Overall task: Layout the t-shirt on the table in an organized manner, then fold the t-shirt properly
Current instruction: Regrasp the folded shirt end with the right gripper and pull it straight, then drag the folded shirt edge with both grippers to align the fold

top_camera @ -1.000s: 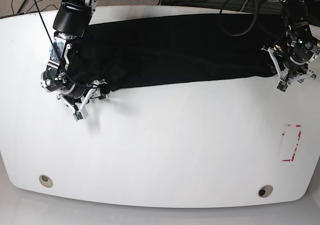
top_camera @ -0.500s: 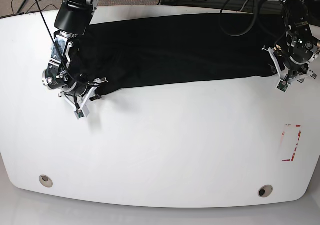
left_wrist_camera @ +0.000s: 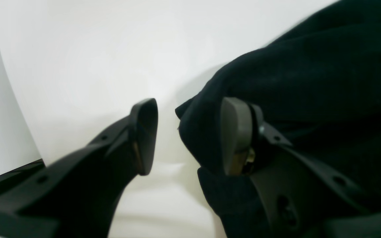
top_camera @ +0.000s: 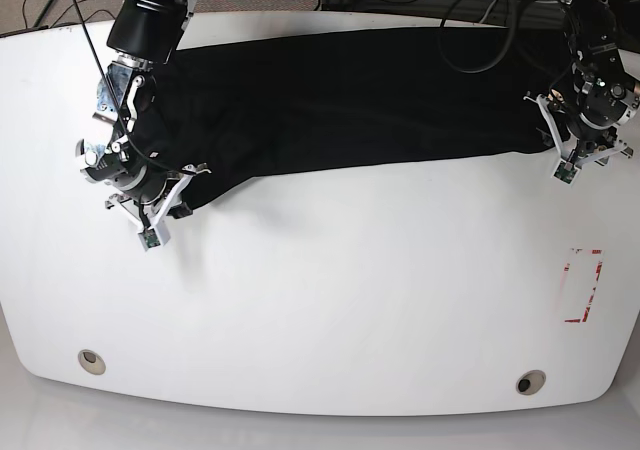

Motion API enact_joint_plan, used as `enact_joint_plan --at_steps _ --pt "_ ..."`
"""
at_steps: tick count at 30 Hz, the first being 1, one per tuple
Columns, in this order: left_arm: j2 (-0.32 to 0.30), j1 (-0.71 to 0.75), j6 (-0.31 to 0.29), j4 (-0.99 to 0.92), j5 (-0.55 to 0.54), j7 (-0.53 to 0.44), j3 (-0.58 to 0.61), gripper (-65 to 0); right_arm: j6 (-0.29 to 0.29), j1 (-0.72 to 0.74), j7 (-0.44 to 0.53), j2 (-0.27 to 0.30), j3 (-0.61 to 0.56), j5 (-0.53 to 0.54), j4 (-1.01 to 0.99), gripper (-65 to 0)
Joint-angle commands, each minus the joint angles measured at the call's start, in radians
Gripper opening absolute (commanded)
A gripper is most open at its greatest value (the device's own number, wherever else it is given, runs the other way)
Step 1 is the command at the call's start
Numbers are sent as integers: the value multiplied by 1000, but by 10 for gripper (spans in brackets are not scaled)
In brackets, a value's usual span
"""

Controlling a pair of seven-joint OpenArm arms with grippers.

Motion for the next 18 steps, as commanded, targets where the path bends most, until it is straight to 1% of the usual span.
enact_joint_plan --at_steps 1,6,8,13,18 --pt "-12 -9 6 13 -1 -9 -4 -362 5 -13 -16 5 1 42 103 -650" --pt "-12 -9 6 13 -1 -9 -4 -362 5 -61 -104 5 2 70 227 -650" --pt "-12 -9 6 13 -1 -9 -4 -362 5 -85 -119 2 2 74 275 -650" --pt "-12 -9 6 13 -1 -9 -4 -362 5 -161 -121 0 2 76 368 -650" --pt "-12 -9 6 11 -1 -9 -4 -362 5 -225 -121 3 12 76 411 -650"
